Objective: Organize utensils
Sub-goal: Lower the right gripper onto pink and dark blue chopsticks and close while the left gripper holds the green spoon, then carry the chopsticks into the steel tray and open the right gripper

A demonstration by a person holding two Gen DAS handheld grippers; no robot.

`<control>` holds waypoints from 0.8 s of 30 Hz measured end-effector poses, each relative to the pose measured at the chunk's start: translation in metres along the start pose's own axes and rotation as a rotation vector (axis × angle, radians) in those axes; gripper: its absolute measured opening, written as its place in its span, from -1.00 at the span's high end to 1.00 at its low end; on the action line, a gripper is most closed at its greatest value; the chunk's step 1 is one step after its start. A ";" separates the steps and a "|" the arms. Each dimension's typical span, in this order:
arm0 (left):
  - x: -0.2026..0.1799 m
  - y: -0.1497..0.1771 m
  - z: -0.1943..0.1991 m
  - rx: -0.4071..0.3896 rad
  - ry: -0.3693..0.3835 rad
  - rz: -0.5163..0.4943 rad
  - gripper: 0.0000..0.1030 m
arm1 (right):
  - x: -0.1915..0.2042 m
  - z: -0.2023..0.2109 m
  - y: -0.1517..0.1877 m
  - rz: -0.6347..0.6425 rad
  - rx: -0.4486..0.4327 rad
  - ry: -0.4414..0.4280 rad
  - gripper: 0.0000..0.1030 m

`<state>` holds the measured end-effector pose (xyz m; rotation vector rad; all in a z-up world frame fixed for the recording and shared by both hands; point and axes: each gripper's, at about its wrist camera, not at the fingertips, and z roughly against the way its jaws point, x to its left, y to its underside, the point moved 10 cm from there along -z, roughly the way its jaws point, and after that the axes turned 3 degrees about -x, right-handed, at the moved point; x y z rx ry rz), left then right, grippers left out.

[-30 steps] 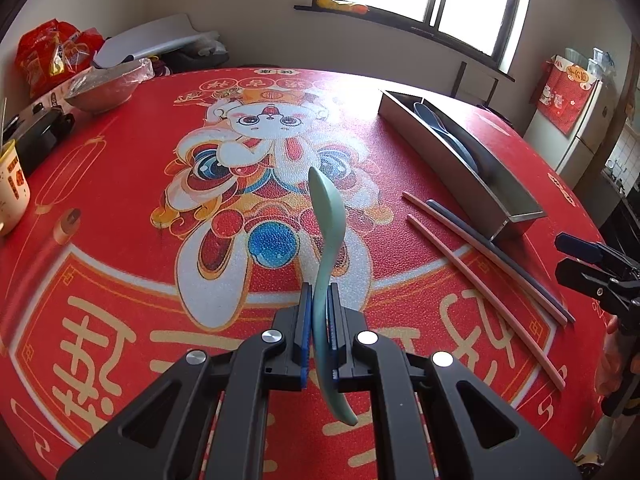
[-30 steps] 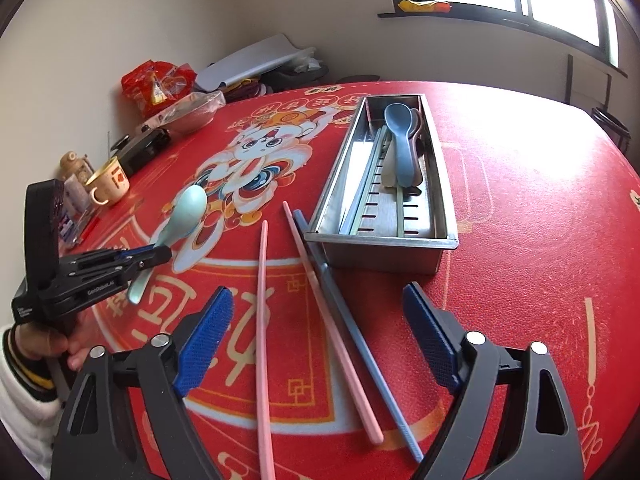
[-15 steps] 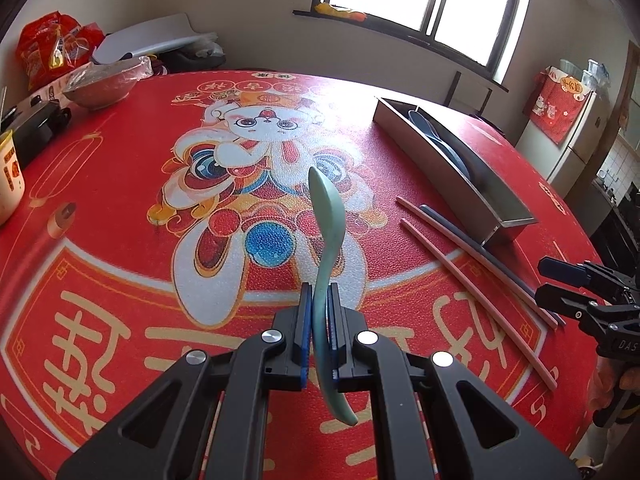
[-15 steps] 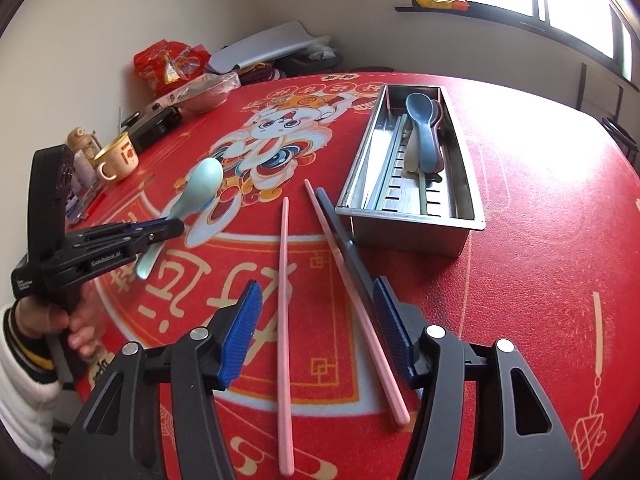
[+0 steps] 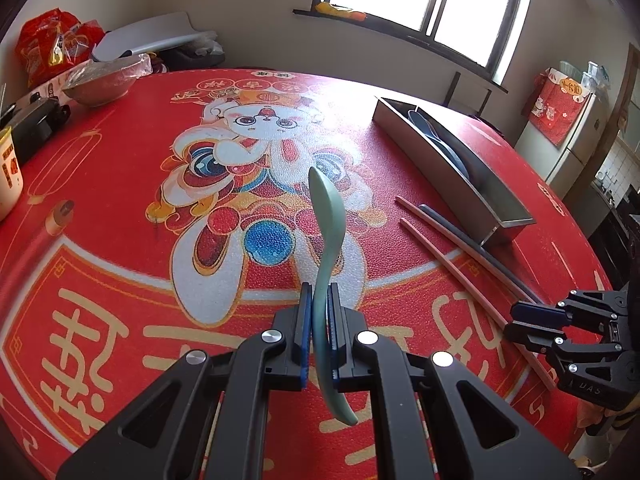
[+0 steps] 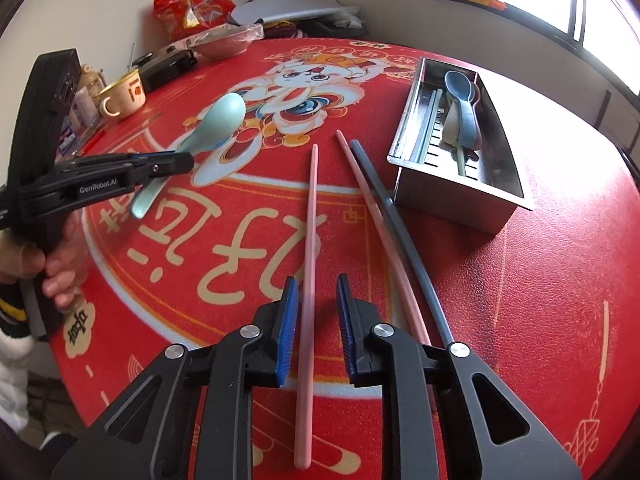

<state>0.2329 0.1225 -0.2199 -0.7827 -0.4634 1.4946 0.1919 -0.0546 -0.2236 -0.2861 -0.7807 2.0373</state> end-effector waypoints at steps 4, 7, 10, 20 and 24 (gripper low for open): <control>0.002 0.000 0.000 -0.001 0.008 0.010 0.86 | 0.000 0.000 0.002 0.012 -0.005 -0.003 0.69; 0.002 0.000 0.000 -0.001 0.008 0.010 0.86 | 0.002 0.000 0.001 0.024 -0.012 -0.007 0.78; 0.002 0.000 0.000 -0.002 0.008 0.010 0.86 | 0.004 -0.001 -0.001 0.035 -0.017 -0.005 0.87; 0.002 0.000 0.001 -0.001 0.015 0.023 0.86 | -0.002 0.002 -0.006 0.001 -0.055 -0.014 0.88; 0.003 0.001 0.000 0.001 0.010 0.022 0.86 | -0.003 0.006 -0.008 -0.016 -0.078 -0.030 0.88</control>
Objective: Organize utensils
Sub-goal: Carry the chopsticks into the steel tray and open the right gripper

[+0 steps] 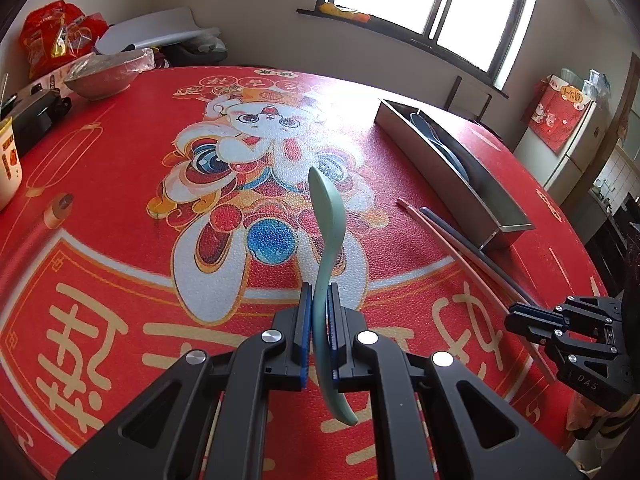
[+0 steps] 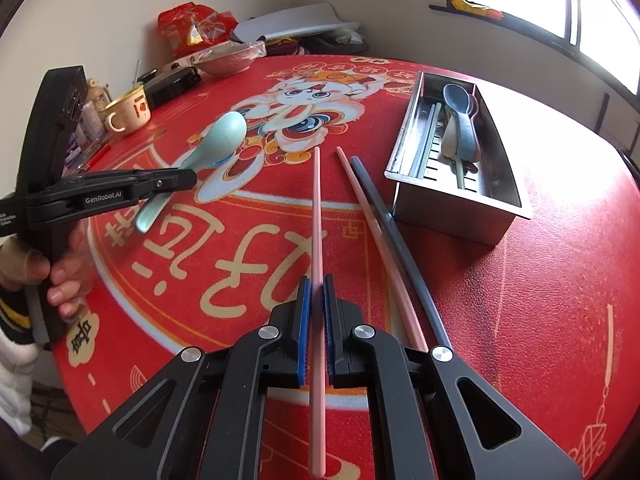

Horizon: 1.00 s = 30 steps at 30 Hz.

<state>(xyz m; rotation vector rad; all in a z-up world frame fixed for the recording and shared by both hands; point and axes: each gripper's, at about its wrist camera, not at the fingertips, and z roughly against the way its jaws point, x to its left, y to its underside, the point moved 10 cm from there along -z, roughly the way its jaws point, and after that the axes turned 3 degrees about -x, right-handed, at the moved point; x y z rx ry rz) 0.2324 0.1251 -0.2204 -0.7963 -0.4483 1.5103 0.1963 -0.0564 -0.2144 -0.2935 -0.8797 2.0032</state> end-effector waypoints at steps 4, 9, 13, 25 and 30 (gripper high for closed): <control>0.000 0.000 -0.001 0.001 -0.003 0.003 0.86 | -0.001 0.004 -0.003 -0.023 -0.024 -0.026 0.88; 0.002 -0.001 0.000 -0.002 0.000 0.012 0.86 | -0.004 0.010 -0.008 -0.070 -0.043 -0.059 0.88; 0.004 0.000 0.000 0.000 -0.019 0.019 0.86 | -0.010 0.017 -0.024 -0.113 -0.070 -0.082 0.88; 0.007 0.000 0.001 0.001 -0.017 0.029 0.86 | -0.079 -0.006 -0.105 -0.271 -0.107 0.033 0.88; 0.007 0.000 -0.001 0.005 -0.017 0.032 0.86 | -0.102 -0.045 -0.118 -0.359 -0.045 0.071 0.88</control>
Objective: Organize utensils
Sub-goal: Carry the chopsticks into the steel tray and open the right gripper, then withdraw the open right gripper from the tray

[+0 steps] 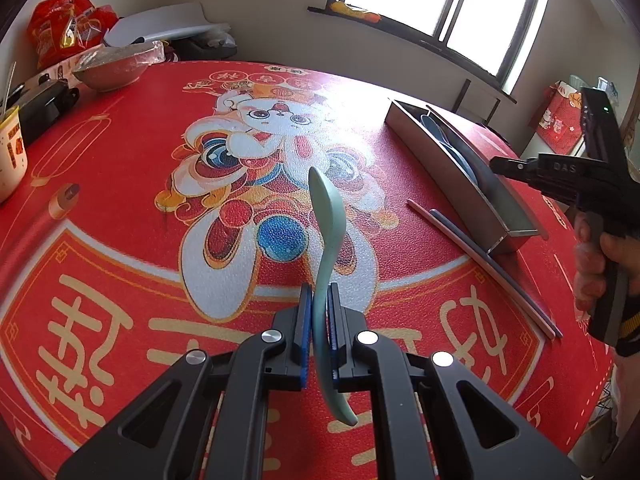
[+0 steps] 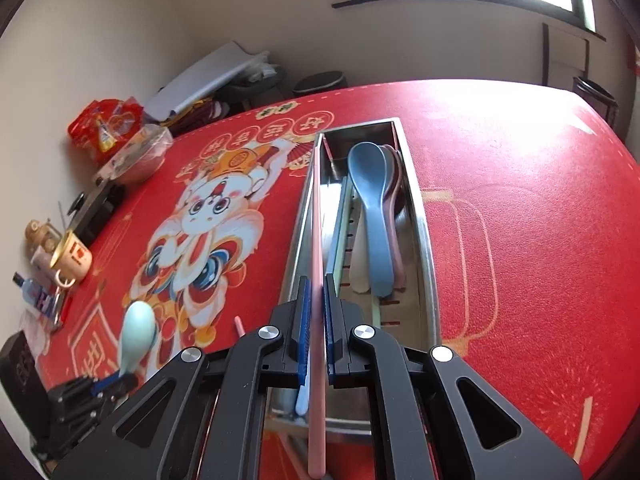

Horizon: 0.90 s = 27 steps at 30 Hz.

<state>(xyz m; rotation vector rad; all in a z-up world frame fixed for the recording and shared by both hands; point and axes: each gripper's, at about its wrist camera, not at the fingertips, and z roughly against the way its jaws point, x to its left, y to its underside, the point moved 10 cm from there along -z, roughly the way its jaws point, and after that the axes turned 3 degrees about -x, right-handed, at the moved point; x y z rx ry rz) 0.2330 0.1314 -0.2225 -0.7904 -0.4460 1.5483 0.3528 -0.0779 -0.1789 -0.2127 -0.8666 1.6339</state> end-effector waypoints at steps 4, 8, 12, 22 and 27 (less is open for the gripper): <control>0.000 0.000 -0.001 0.001 0.005 0.008 0.86 | -0.008 -0.022 -0.004 -0.054 0.026 0.028 0.88; 0.001 0.000 -0.001 0.003 0.014 0.015 0.86 | -0.009 -0.037 -0.004 -0.081 0.048 0.039 0.88; 0.001 0.000 -0.002 0.006 0.020 0.019 0.86 | -0.010 -0.046 -0.003 -0.097 0.068 0.043 0.88; 0.000 0.001 -0.003 0.011 0.022 0.020 0.86 | -0.009 -0.045 0.004 -0.137 0.100 0.008 0.84; 0.000 0.001 -0.004 0.012 0.017 0.015 0.86 | -0.010 -0.027 0.002 -0.112 0.062 -0.008 0.84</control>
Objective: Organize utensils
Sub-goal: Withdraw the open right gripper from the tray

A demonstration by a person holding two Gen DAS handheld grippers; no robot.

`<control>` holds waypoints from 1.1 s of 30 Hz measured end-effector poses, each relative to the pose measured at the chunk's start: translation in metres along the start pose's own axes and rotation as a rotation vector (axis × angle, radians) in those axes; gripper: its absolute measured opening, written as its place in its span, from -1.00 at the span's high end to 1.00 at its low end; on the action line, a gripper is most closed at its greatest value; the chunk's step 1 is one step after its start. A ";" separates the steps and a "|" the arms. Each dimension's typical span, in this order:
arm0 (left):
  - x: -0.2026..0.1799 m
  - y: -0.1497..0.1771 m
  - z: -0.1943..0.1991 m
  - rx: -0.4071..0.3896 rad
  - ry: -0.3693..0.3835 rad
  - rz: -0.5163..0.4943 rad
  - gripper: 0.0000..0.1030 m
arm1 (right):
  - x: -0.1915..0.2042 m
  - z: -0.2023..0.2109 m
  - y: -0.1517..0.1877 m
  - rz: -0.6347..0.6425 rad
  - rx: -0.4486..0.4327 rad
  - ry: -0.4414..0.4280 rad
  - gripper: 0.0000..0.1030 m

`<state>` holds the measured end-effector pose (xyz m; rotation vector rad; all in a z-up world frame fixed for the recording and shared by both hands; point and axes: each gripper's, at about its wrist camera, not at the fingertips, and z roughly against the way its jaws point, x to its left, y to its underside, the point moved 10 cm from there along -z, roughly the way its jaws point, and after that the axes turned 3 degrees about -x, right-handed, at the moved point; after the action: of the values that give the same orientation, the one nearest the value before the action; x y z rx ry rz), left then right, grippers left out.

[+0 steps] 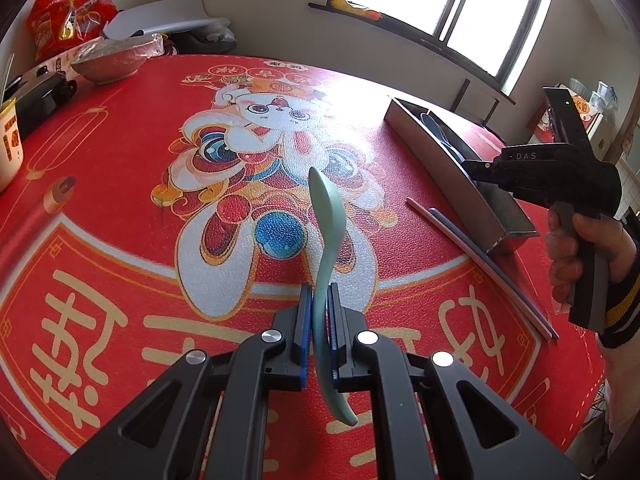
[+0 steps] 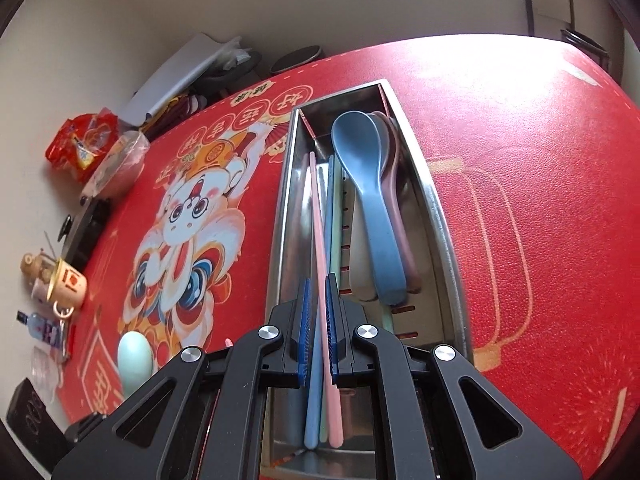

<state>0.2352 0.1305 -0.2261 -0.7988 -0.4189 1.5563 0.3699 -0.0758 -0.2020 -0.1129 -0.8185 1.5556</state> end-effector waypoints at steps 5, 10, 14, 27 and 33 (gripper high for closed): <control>0.003 -0.001 0.001 -0.005 -0.011 0.006 0.86 | -0.009 0.030 -0.002 0.099 -0.095 0.032 0.84; 0.004 -0.002 0.003 -0.016 -0.029 0.006 0.86 | -0.026 0.053 0.002 0.190 -0.167 0.045 0.79; 0.005 -0.003 0.006 -0.029 -0.034 0.009 0.86 | -0.041 0.065 0.004 0.216 -0.217 0.040 0.10; 0.009 -0.008 0.007 -0.020 -0.121 -0.002 0.86 | -0.056 0.071 0.009 0.128 -0.221 -0.187 -0.57; -0.007 -0.030 0.013 -0.042 -0.097 -0.006 0.86 | -0.071 0.072 0.006 0.061 -0.243 -0.184 -0.69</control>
<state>0.2480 0.1307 -0.1948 -0.7558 -0.5259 1.5889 0.3402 -0.1700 -0.1792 -0.1746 -1.1574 1.5341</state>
